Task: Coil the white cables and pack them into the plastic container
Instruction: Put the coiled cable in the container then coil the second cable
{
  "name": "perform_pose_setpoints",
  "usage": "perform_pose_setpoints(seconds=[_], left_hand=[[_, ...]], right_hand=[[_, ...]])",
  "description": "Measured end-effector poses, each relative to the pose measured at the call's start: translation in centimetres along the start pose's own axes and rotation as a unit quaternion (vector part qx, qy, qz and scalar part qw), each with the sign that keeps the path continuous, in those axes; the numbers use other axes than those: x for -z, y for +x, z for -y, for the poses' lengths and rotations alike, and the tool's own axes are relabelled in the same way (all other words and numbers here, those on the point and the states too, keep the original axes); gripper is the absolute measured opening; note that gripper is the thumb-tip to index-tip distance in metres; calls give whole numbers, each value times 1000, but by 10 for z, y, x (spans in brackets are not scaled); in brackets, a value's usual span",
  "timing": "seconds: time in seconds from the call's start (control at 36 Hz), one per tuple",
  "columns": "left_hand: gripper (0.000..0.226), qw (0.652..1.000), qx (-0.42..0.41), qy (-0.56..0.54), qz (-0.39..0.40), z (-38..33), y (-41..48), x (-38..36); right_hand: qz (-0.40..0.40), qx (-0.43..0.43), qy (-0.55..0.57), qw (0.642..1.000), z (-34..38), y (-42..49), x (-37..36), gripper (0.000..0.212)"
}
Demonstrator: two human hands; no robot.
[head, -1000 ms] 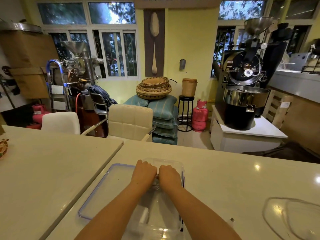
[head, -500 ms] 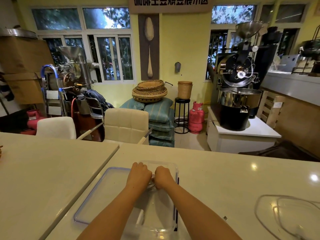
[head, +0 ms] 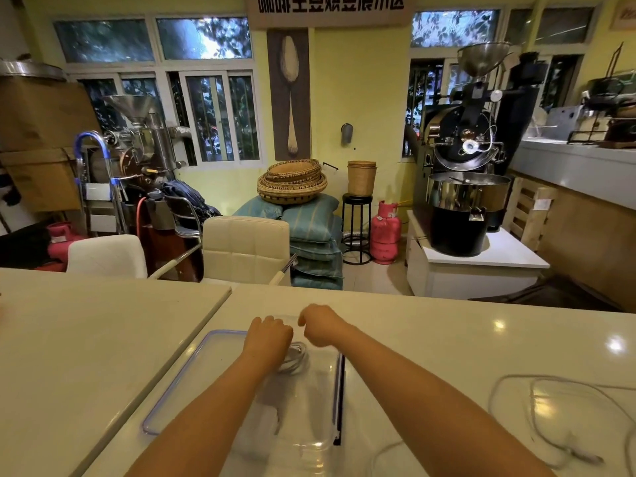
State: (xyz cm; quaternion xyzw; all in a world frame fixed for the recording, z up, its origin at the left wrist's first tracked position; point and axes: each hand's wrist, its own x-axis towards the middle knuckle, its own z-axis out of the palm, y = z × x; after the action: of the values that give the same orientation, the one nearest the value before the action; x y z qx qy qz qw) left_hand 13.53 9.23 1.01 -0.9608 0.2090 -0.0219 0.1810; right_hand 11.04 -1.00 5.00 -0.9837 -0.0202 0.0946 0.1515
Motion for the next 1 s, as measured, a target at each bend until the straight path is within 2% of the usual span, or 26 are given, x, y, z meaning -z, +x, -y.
perform_pose_setpoints(seconds=[0.17,0.33,0.47,0.64,0.83,1.0], left_hand=[[28,992,20,-113,-49,-13,-1,35],[29,958,-16,-270,-97,-48,-4,69],[30,933,-63,-343,-91,-87,-6,83],[29,934,-123,-336,-27,-142,-10,86],[36,933,-197,-295,70,-194,-19,74],[39,923,-244,-287,79,-233,-28,67]], right_hand=[[-60,34,20,997,-28,-26,41,38],[-90,-2,14,996,-79,-66,68,36],[-121,-61,37,990,-131,-106,78,34],[-135,-126,65,981,-194,-149,71,31],[-86,-173,84,977,-238,-184,44,33],[-44,-196,73,977,-255,-198,23,42]])
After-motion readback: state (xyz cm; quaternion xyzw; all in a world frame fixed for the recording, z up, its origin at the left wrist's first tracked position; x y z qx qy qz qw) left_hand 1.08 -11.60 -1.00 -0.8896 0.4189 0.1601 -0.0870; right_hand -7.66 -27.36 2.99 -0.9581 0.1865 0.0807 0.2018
